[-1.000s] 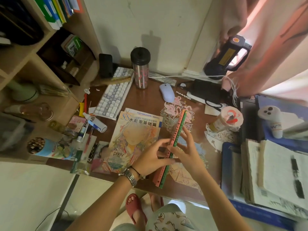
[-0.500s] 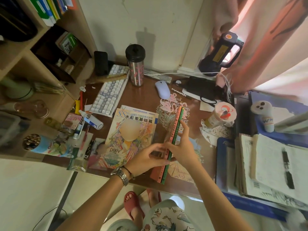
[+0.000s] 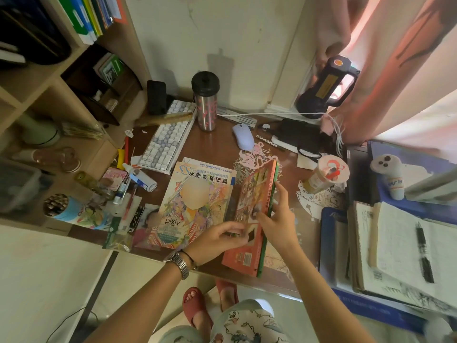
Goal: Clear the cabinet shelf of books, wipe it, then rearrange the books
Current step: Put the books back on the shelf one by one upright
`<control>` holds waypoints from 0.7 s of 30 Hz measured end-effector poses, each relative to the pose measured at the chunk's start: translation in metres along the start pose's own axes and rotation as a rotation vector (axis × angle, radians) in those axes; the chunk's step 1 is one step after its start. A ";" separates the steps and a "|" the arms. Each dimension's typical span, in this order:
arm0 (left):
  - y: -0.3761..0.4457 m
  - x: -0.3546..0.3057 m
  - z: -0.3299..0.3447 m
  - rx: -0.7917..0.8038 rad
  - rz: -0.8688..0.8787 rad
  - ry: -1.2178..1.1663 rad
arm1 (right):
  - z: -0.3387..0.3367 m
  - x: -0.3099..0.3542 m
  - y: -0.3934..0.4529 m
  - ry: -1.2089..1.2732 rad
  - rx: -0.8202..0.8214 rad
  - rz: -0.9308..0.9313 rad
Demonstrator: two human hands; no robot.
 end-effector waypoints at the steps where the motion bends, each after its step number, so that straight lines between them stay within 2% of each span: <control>1: 0.000 0.000 0.001 0.000 -0.003 -0.001 | -0.004 0.002 -0.003 0.008 0.017 -0.019; 6: 0.000 -0.001 0.001 -0.042 -0.013 0.021 | -0.022 0.029 -0.014 0.126 0.172 -0.088; 12: -0.005 -0.014 -0.019 -0.166 -0.016 -0.126 | -0.033 0.057 -0.018 0.285 0.304 -0.118; 17: -0.016 -0.010 -0.032 -0.261 -0.020 -0.186 | -0.028 0.071 -0.019 0.352 0.312 -0.075; 21: -0.029 -0.018 -0.040 -0.415 0.034 -0.196 | -0.020 0.081 -0.018 0.379 0.308 -0.072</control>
Point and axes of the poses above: each hand's wrist, its own y-axis towards the middle knuckle, its own z-axis out of the palm, x = y × z, the point moved 2 cm from there along y, towards the middle knuckle, and after that the axes turned 9 degrees about y, right-handed, at the moved point
